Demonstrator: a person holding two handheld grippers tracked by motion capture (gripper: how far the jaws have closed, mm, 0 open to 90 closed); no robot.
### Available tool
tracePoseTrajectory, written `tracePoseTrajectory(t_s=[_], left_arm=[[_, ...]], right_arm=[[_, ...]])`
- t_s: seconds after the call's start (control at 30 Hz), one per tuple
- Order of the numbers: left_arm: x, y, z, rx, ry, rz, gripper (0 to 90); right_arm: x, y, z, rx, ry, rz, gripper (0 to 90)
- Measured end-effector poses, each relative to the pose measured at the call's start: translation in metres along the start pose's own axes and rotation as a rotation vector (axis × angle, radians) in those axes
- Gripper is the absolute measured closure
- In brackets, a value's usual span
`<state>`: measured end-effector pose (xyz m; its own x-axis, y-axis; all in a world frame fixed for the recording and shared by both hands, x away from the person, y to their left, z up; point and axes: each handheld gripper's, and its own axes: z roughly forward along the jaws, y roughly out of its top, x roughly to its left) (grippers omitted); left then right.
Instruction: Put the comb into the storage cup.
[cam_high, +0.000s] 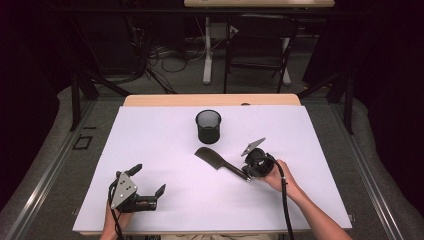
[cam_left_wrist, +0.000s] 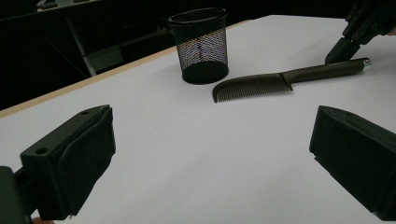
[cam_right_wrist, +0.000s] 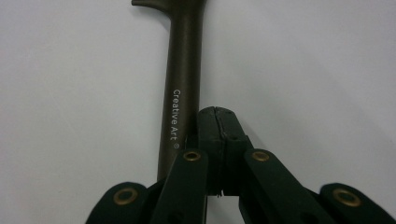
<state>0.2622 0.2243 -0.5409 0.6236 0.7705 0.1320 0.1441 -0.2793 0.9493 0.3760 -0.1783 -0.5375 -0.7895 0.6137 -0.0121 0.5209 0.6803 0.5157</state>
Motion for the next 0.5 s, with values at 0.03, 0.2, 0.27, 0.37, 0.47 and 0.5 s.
tracePoseTrajectory(t_s=[0.03, 0.2, 0.27, 0.37, 0.47, 0.5], left_arm=[[0.0001, 0.0, -0.0001, 0.0, 0.001, 0.0, 0.4], [0.0001, 0.0001, 0.0, 0.0, 0.0, 0.001, 0.4], [0.0001, 0.0002, -0.0002, 0.0, 0.0, 0.003, 0.4], [0.0003, 0.0, -0.0003, 0.001, 0.0, 0.0, 0.4], [0.0002, 0.0, -0.0003, 0.0, 0.0, 0.001, 0.4], [0.0001, 0.0001, -0.0004, -0.001, 0.002, 0.0, 0.4]], right_arm=[[-0.0001, -0.0001, 0.0, -0.002, -0.001, -0.001, 90.0], [-0.0001, 0.0002, -0.0002, -0.003, -0.001, 0.0, 90.0], [-0.0006, 0.0, -0.0013, -0.007, -0.003, 0.009, 88.1], [-0.0031, -0.0001, -0.0036, -0.015, -0.008, 0.011, 82.2], [-0.0054, -0.0001, -0.006, -0.032, -0.017, 0.021, 74.6], [-0.0069, -0.0003, -0.007, -0.04, -0.017, 0.015, 72.9]])
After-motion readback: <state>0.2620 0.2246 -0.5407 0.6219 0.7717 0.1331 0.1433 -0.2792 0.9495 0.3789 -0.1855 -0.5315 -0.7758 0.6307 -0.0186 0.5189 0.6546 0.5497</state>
